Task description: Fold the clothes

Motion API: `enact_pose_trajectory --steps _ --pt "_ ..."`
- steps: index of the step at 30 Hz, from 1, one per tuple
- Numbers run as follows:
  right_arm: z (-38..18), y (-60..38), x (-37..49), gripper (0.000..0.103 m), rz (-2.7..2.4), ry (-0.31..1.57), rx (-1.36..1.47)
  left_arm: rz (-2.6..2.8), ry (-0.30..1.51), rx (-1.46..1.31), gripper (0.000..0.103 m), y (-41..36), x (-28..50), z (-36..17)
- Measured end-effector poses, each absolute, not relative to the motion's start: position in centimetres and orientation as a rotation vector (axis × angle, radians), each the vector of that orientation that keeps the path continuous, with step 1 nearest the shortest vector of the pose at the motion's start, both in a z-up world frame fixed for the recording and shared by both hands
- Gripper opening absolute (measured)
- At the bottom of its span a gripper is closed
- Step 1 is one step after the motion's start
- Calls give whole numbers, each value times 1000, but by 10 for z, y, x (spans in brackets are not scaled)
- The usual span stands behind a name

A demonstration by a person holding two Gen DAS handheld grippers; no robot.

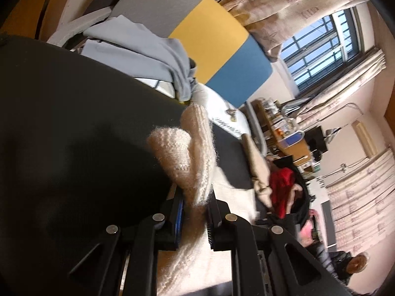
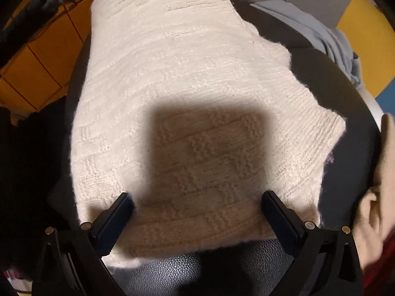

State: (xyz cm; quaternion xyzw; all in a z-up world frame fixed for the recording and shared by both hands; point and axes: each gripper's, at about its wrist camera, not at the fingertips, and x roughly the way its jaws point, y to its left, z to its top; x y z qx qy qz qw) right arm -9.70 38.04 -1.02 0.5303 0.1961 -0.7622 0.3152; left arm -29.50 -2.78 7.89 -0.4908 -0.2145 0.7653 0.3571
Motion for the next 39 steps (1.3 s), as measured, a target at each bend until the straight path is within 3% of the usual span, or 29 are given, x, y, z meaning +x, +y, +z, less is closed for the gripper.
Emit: enact_pose_trajectory --steps 8,16,24,33,39 --pt "-13 395 -92 103 -2098 433 1324 1882 -712 -1214 14 23 -271 114" --pt "-16 410 -85 103 -2189 351 1222 1840 -735 -1288 14 120 -254 115" --pt "-21 420 -77 103 -2251 274 1120 1741 -645 -1427 14 231 -220 68" --pt "-29 414 -70 103 -2255 258 1103 1669 -590 -1534 14 281 -196 23" --pt "-29 416 -68 103 -2260 253 1090 1538 -695 -1703 18 287 -195 -13"
